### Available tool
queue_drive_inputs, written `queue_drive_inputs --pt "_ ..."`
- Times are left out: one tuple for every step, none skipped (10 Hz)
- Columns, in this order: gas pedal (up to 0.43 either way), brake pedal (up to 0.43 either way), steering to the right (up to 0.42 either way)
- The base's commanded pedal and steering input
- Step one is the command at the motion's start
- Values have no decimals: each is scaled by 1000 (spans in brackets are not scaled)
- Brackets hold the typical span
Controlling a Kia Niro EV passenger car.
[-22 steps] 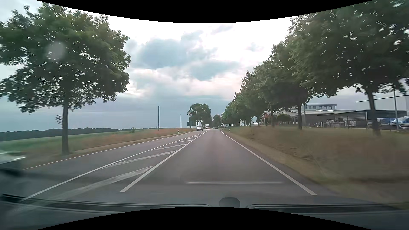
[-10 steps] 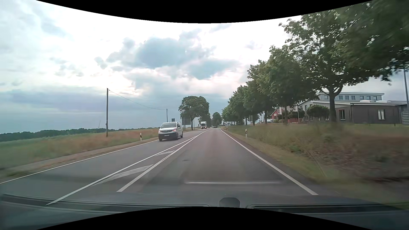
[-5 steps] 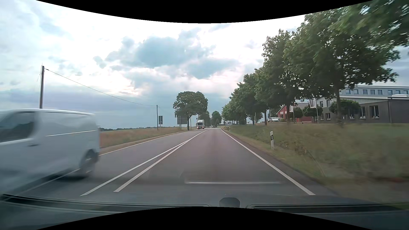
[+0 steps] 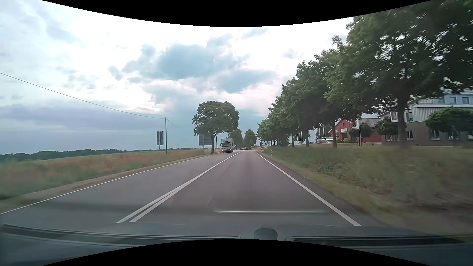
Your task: Follow the waypoints while adhering to traffic rules and regulations
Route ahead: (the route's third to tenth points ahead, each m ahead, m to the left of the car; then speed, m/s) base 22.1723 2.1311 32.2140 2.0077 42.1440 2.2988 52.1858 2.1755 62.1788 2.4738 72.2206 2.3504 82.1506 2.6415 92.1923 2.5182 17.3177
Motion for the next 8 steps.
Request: queue_drive_inputs --pt "169 0 -2" --pt "169 0 -2" --pt "169 0 -2" --pt "169 0 -2" --pt "177 0 -2" --pt "177 0 -1" --pt "177 0 -1" --pt "177 0 -1"
